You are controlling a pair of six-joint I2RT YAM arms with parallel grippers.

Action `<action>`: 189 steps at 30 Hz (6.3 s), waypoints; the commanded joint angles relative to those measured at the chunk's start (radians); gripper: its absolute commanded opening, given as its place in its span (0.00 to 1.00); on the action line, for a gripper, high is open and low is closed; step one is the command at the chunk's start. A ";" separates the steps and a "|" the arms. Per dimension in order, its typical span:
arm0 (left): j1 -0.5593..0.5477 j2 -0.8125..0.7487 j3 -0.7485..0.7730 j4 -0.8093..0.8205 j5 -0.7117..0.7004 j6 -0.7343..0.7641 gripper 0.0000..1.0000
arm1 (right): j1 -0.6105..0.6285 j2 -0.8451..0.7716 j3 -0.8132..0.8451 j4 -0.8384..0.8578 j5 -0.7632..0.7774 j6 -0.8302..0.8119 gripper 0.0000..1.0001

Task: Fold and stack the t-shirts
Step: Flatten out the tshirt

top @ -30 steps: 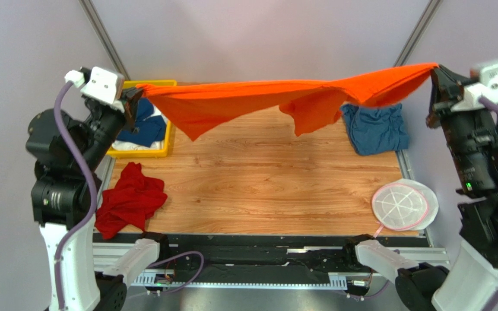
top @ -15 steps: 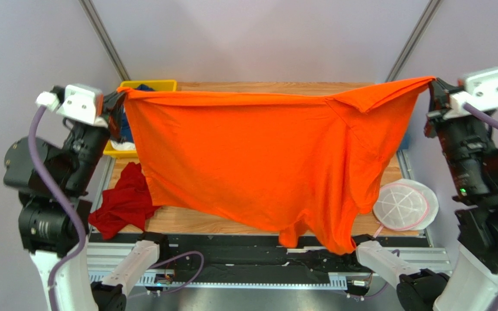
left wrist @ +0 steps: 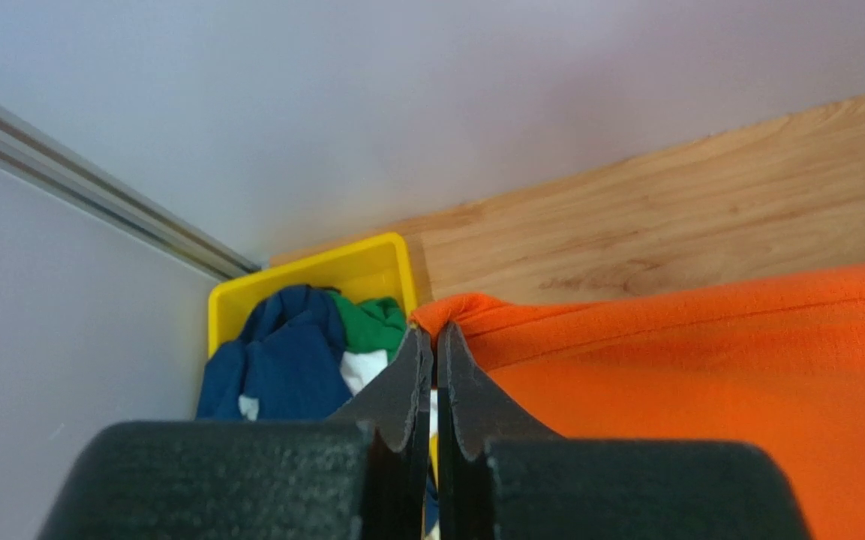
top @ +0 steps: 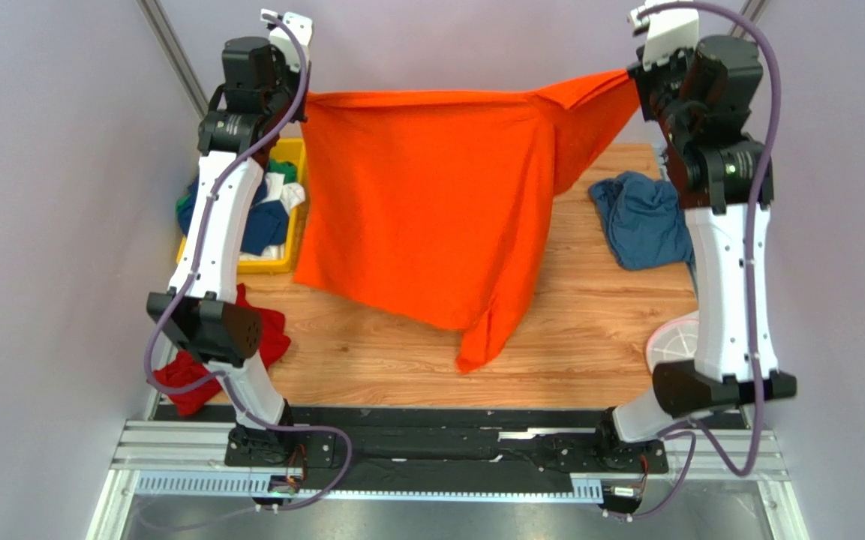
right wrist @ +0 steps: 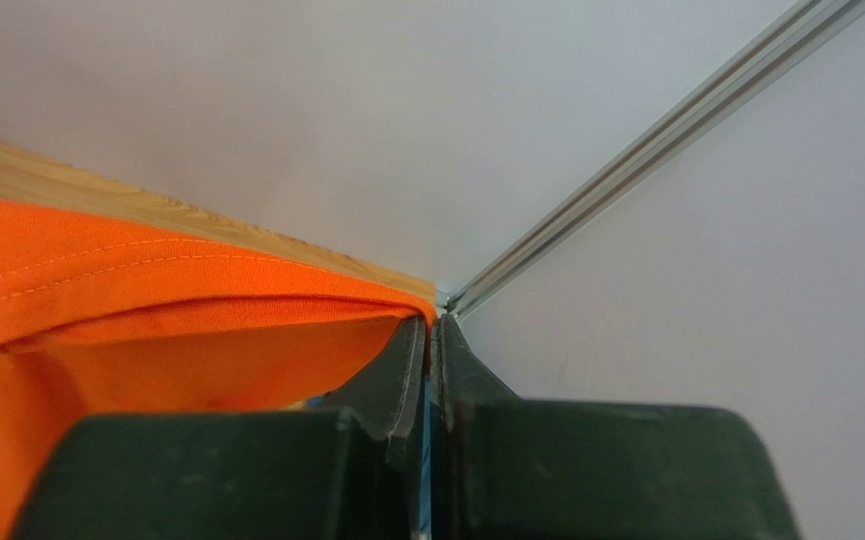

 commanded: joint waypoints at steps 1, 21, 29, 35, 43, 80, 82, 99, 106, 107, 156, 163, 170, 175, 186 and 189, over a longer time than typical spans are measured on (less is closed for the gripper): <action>0.021 0.028 0.278 0.015 -0.080 -0.025 0.00 | -0.048 0.119 0.276 0.079 0.020 0.023 0.00; 0.014 -0.312 -0.679 0.263 0.177 0.042 0.00 | -0.049 -0.339 -0.618 0.105 -0.173 0.057 0.00; 0.014 -0.366 -0.906 0.111 0.231 0.200 0.00 | -0.043 -0.398 -0.883 -0.007 -0.298 0.058 0.00; 0.013 -0.401 -0.934 -0.044 0.239 0.289 0.00 | -0.042 -0.383 -0.931 -0.084 -0.345 0.049 0.00; 0.013 -0.424 -0.992 -0.128 0.232 0.377 0.00 | -0.034 -0.367 -1.011 -0.147 -0.384 0.017 0.00; -0.012 -0.293 -1.116 -0.369 0.111 0.512 0.00 | 0.007 -0.225 -1.141 -0.448 -0.513 -0.204 0.00; -0.013 -0.283 -1.125 -0.372 0.102 0.513 0.00 | 0.007 -0.221 -1.138 -0.460 -0.516 -0.213 0.00; -0.013 -0.216 -1.129 -0.397 0.039 0.524 0.00 | 0.046 -0.136 -1.124 -0.536 -0.534 -0.278 0.33; -0.013 -0.204 -1.113 -0.404 0.047 0.527 0.00 | 0.061 -0.157 -1.104 -0.537 -0.519 -0.276 0.37; -0.013 -0.210 -1.110 -0.404 0.050 0.527 0.00 | 0.061 -0.162 -1.098 -0.523 -0.510 -0.252 0.37; -0.013 0.116 -0.717 0.341 0.104 0.245 0.95 | 0.050 1.092 0.112 0.586 -0.109 0.021 0.61; -0.013 0.094 -0.745 0.347 0.094 0.257 0.95 | 0.049 1.118 0.112 0.608 -0.118 -0.009 0.61; -0.013 0.083 -0.748 0.331 0.085 0.269 0.95 | 0.047 1.125 0.077 0.629 -0.072 -0.077 0.61; -0.013 0.085 -0.747 0.318 0.071 0.286 0.94 | 0.030 1.110 0.026 0.649 -0.028 -0.131 0.61; -0.013 0.089 -0.765 0.317 0.055 0.308 0.93 | -0.005 1.086 -0.072 0.689 0.024 -0.173 0.61; -0.013 0.089 -0.771 0.320 0.050 0.315 0.93 | -0.006 1.089 -0.080 0.700 0.041 -0.190 0.61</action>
